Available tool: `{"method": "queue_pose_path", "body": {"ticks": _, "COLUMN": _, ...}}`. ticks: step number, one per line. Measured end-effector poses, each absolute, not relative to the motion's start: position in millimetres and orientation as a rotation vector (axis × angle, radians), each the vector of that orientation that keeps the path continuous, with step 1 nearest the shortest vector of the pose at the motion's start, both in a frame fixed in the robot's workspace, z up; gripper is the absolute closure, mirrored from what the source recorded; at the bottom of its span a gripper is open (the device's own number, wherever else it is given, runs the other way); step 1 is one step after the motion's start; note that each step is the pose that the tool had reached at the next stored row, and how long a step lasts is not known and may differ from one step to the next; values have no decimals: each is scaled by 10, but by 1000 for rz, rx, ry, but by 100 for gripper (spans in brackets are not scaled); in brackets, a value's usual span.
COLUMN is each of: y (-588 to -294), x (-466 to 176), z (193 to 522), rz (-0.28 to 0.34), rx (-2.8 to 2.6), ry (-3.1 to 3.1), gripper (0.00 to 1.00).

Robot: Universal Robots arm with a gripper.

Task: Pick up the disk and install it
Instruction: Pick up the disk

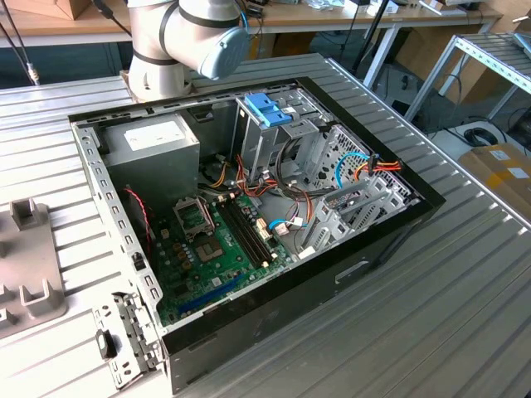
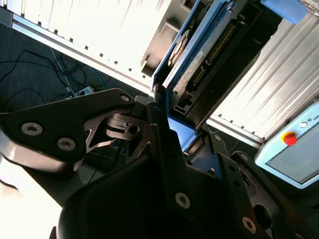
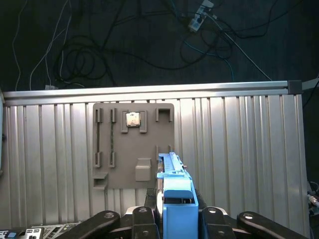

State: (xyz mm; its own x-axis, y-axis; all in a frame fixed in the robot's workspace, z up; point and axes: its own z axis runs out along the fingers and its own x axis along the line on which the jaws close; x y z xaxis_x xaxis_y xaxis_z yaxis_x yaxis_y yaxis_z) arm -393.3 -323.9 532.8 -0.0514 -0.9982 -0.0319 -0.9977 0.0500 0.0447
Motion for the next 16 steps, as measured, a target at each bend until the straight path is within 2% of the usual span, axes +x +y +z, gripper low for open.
{"method": "queue_pose_path", "body": {"ticks": 16, "y": -3239, "x": -3855, "z": 5328, "rz": -85, "rx": 2158, "ry": -2271, "gripper": 63}}
